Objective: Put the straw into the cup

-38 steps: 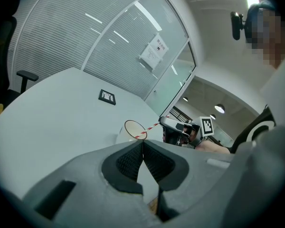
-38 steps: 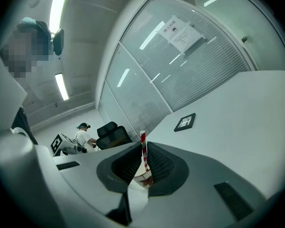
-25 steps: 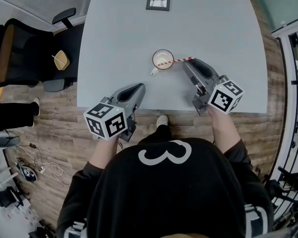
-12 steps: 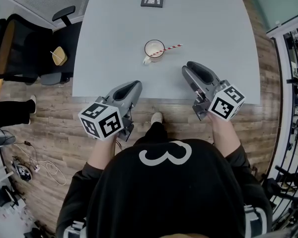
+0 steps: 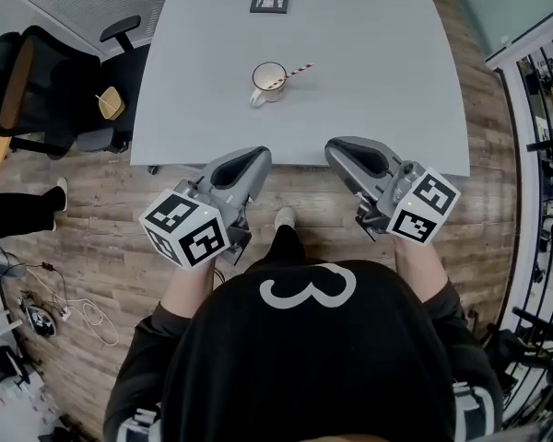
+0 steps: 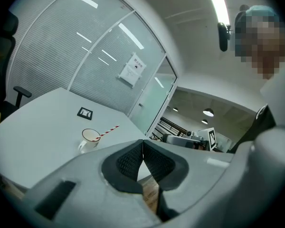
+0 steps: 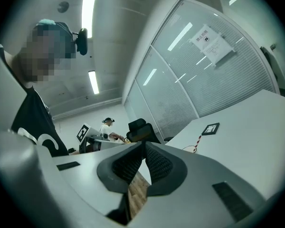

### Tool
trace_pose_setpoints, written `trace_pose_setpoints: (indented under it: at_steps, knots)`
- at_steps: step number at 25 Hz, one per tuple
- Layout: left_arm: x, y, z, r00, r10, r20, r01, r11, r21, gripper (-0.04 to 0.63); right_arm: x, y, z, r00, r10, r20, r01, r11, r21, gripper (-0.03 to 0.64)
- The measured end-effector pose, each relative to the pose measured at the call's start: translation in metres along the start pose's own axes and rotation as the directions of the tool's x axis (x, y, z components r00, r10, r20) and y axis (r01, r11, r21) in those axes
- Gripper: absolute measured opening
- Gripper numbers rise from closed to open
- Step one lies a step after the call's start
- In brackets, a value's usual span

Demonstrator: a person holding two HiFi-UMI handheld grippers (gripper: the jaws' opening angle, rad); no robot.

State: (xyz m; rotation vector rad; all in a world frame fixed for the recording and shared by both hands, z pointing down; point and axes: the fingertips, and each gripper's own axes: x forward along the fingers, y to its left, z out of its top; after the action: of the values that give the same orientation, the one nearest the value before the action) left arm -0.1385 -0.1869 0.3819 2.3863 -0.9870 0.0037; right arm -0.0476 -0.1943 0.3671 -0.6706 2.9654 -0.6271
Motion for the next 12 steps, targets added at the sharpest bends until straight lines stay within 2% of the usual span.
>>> trace_pose_setpoints:
  at_steps: [4, 12]
  knots:
    - [-0.007, -0.038, 0.002, 0.999, -0.026, 0.025, 0.024, 0.997, 0.074, 0.017, -0.021, 0.025, 0.006, 1.0, 0.023, 0.013, -0.023, 1.0, 0.018, 0.02]
    - [-0.02, -0.069, 0.032, 0.996, -0.069, 0.06, 0.056, 0.978, 0.199, 0.017, -0.027, 0.049, 0.033, 0.997, -0.002, 0.071, 0.008, 0.996, -0.092, 0.014]
